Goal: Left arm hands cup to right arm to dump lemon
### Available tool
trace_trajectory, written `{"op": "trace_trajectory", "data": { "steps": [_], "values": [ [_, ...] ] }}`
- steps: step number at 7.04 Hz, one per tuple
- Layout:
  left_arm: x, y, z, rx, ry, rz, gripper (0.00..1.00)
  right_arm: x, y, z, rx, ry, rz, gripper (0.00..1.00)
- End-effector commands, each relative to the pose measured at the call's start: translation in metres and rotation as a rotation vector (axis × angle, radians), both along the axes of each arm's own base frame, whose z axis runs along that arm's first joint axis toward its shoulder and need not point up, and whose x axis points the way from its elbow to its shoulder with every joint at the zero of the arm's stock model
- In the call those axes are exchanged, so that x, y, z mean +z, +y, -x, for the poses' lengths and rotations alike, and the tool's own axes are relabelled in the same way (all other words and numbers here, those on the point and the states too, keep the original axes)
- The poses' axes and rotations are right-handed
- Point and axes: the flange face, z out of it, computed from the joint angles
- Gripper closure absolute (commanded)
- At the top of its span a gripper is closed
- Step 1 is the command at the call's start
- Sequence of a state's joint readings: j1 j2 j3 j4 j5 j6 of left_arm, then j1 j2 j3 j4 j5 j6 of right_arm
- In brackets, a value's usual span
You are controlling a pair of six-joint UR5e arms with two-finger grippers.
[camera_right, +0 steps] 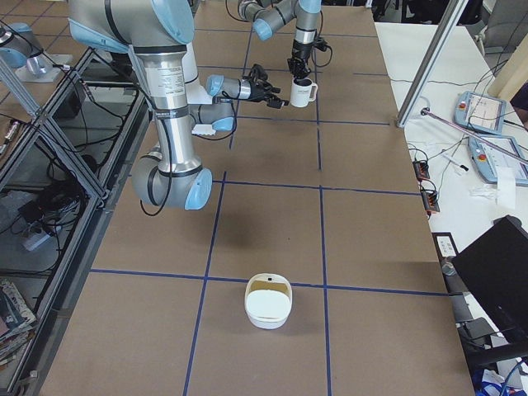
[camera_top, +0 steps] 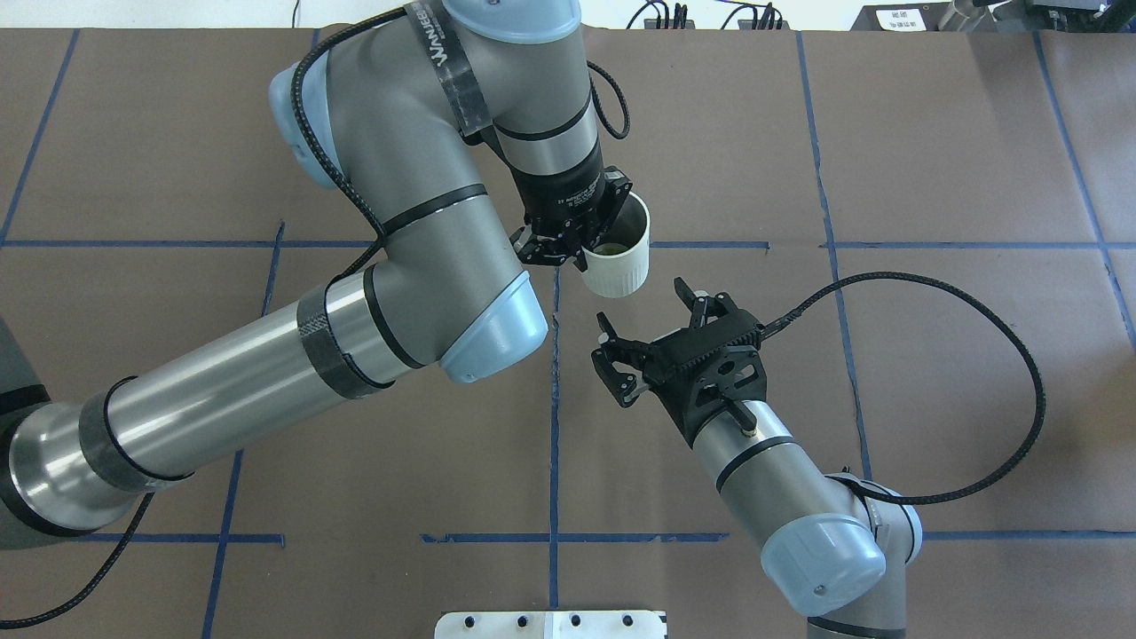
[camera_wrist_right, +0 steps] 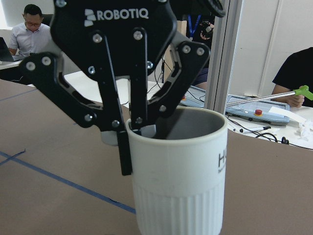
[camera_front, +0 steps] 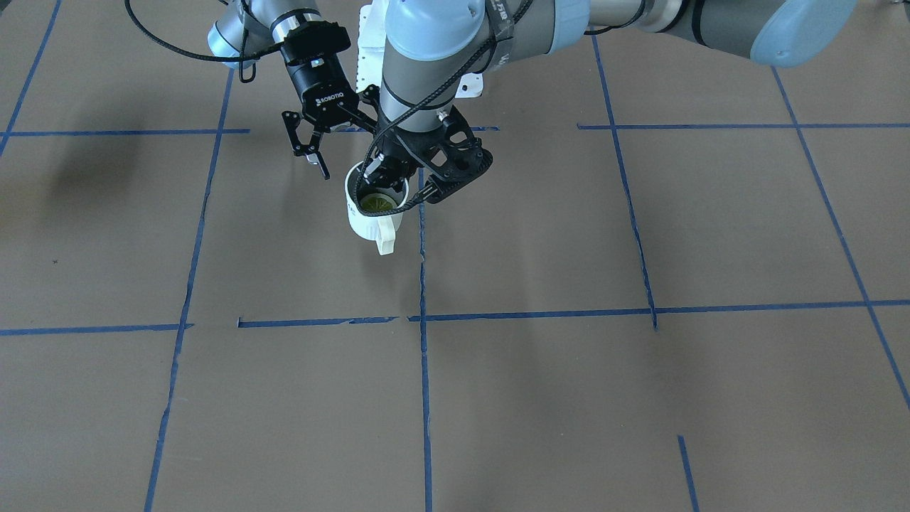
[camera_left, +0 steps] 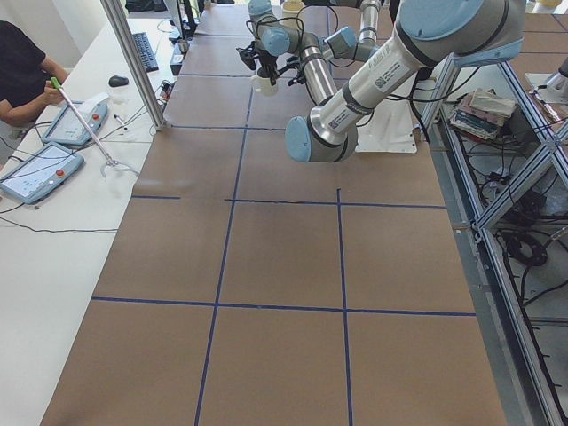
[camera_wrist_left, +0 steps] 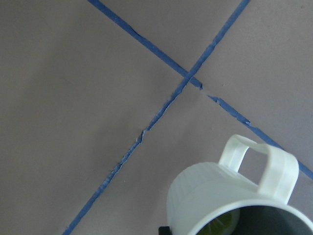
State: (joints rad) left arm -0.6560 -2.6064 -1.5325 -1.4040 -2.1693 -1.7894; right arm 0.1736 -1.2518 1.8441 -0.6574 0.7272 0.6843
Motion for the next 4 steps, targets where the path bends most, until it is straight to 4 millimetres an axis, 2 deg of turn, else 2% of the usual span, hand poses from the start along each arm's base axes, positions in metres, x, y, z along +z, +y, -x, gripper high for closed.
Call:
{"op": "trace_trajectory", "data": {
  "steps": [1, 2, 4],
  "values": [
    [-0.006, 0.018, -0.008, 0.022, 0.014, 0.002, 0.96, 0.001, 0.0, 0.001, -0.002, 0.01, -0.004, 0.01],
    [-0.006, 0.023, -0.012, 0.031, 0.015, 0.001, 0.95, 0.001, 0.0, 0.001, -0.002, 0.013, -0.005, 0.01],
    [-0.014, 0.032, -0.007, 0.034, 0.036, -0.007, 0.94, 0.002, -0.001, 0.002, -0.001, 0.013, -0.004, 0.01]
  ]
}}
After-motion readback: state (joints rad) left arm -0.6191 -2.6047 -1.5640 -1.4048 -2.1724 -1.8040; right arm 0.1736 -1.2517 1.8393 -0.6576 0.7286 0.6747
